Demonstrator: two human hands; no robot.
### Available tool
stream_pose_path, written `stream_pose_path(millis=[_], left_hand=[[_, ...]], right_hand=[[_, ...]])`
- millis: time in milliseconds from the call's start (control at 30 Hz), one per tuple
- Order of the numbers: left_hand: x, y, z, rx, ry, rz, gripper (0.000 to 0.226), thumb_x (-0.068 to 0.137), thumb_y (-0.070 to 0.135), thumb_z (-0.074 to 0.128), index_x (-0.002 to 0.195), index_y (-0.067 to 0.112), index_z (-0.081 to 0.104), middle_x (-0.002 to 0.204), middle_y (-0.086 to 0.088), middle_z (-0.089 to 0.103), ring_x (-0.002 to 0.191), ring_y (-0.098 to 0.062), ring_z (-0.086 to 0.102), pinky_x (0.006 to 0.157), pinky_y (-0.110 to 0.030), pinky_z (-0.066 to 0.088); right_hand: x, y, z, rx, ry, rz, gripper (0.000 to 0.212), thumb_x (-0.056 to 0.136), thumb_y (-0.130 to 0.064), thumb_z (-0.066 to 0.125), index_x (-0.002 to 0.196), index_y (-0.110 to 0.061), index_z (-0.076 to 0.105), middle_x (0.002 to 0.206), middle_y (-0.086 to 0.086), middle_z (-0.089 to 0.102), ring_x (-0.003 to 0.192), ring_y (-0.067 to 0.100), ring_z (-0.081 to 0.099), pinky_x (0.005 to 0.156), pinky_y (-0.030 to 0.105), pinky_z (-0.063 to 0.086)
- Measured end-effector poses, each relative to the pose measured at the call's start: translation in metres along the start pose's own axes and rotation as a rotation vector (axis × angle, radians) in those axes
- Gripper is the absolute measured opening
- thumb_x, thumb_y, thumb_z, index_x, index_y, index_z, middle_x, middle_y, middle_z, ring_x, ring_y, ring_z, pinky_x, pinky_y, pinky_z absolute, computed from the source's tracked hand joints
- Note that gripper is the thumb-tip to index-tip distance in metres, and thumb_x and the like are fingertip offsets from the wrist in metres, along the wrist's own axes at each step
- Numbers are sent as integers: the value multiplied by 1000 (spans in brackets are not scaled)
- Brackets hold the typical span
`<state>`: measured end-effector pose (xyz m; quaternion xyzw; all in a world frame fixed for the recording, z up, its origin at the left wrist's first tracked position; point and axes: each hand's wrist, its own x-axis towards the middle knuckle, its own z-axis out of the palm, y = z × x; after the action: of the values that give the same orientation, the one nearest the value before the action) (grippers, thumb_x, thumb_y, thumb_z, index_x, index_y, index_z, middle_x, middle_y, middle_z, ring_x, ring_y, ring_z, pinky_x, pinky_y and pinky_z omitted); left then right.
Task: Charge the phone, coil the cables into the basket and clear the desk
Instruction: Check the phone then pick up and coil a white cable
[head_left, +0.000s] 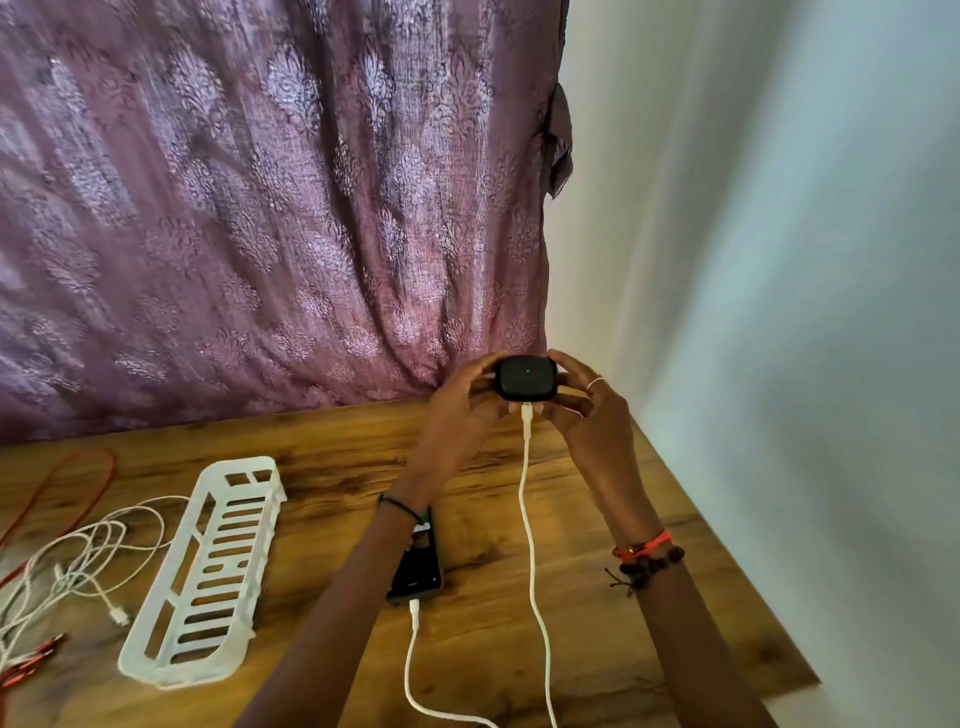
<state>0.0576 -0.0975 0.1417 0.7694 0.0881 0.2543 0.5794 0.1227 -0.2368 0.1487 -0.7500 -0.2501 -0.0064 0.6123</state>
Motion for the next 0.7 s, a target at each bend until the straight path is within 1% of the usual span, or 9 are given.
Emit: stream_pose_path(millis=[67,133,200,300,333,400,467,633,700], left_hand=[[0,6,0,-3,0,-1,60,76,7,72,131,18,49,125,-4,60,116,-12,57,101,-32,46],[0,9,0,-22,-6,-9,61,77,4,71,132,17,48,125,-6,60,117,-14,56,102,-33,46],[1,11,0,-18,-5,-9,60,78,2,70,132,18,48,127,-6,59,116,-13,56,99,-28,47],[1,12,0,-12,-3,4,59,79,-1,68,131,18,48,128,-6,58,116,-12,56,92,-15,49],[1,12,0,-13,0,6,59,79,-1,68,131,18,48,128,-6,58,117,-12,56,92,-16,49],[1,13,1,-37,0,11,59,79,-1,68,131,18,48,128,-7,58,118,-14,56,96,-22,48],[1,14,1,-51,-5,19,60,79,-2,68,132,18,47,128,-6,58,119,-14,55,99,-25,46],[3,10,1,-40,0,25,57,79,-6,66,127,20,49,128,-6,58,119,-15,55,94,-18,48],[4,7,1,-19,-2,21,56,79,-5,67,127,20,49,128,-5,57,118,-13,55,90,-11,48]], right_hand=[[0,-5,-2,11,5,-16,56,79,1,68,127,-25,56,96,-19,61,81,-8,60,65,-2,44],[-1,-8,-4,16,7,-27,57,79,2,68,128,-25,55,96,-21,59,80,-9,60,65,-2,43],[0,-9,-5,34,8,-32,58,79,5,67,129,-22,54,98,-20,58,79,-11,58,63,-5,41],[0,-10,-5,46,10,-34,57,79,5,67,129,-20,54,101,-17,58,76,-13,58,61,-6,40],[0,-10,-5,49,10,-36,57,80,5,67,129,-19,54,100,-18,58,74,-15,58,61,-6,40],[1,-9,-5,45,12,-41,56,80,5,66,129,-19,55,98,-21,57,71,-19,59,61,-6,40],[1,-9,-4,37,15,-43,55,80,6,66,128,-18,55,97,-21,57,70,-18,59,60,-6,40],[4,-6,-2,14,12,-42,55,80,5,65,129,-18,54,98,-19,58,72,-13,60,59,-6,39],[5,-4,-1,-1,12,-39,55,81,3,66,130,-19,54,101,-15,58,79,-9,59,59,-6,39]])
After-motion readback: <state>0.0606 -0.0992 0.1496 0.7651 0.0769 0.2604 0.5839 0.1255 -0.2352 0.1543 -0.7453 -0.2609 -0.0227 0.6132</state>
